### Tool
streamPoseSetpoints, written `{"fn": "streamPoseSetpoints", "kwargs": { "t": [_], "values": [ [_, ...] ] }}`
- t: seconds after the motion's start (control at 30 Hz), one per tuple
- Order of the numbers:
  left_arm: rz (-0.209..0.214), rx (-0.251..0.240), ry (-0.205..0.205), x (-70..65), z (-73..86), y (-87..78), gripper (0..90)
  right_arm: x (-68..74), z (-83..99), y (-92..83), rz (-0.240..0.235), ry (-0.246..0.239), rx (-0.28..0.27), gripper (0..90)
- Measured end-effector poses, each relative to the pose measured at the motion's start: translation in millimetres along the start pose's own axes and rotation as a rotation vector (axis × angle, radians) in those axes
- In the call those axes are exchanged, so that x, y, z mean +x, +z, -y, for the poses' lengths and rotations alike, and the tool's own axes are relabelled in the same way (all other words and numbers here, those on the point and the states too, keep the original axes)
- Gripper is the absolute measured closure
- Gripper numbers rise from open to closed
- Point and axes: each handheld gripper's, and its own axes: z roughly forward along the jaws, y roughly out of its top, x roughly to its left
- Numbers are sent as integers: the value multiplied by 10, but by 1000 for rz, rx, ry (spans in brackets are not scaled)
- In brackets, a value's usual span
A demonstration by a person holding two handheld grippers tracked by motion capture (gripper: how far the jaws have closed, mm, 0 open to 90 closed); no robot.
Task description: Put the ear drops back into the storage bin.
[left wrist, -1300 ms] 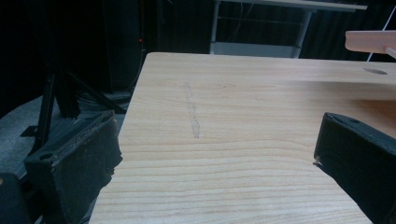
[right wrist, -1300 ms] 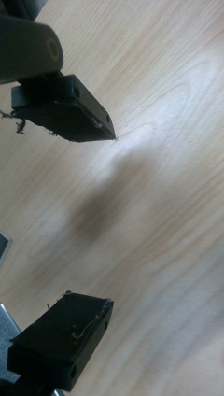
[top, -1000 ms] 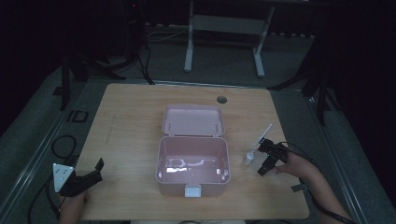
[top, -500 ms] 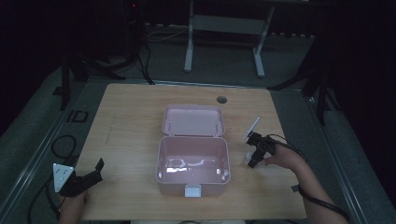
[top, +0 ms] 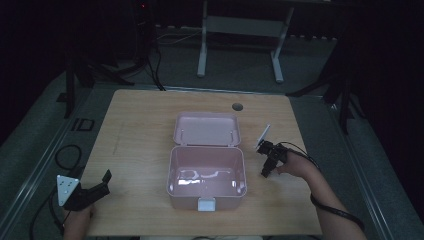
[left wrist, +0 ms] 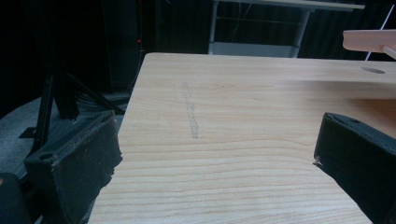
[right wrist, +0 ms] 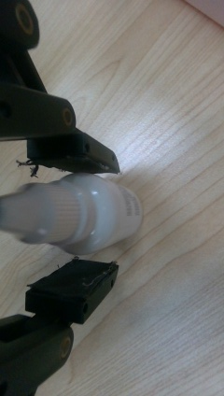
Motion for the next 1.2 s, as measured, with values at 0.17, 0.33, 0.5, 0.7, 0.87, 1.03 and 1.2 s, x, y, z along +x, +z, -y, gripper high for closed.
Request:
{"fn": "streamPoseSetpoints", "kwargs": {
  "t": [0.17,0.33,0.5,0.7,0.87,1.03,1.2],
  "values": [
    [-1,0,0,-2,0,2,5,22,-30,60,7,-9,28,493],
    [-2,0,0,-2,0,2,5,46,-57,85,11,-25,33,528],
    [-3,1,0,-3,0,3,5,74,-51,68,17,-65,47,593],
    [-5,2,0,-4,-1,3,4,100,-16,6,29,-106,37,594],
    [-5,3,1,-5,-1,3,5,137,69,-89,37,-195,32,594],
    [-5,3,1,-5,-1,4,4,182,137,-134,37,-283,37,594],
    [-5,4,-1,-4,-1,5,4,230,212,-201,56,-374,26,594]
  ]
}}
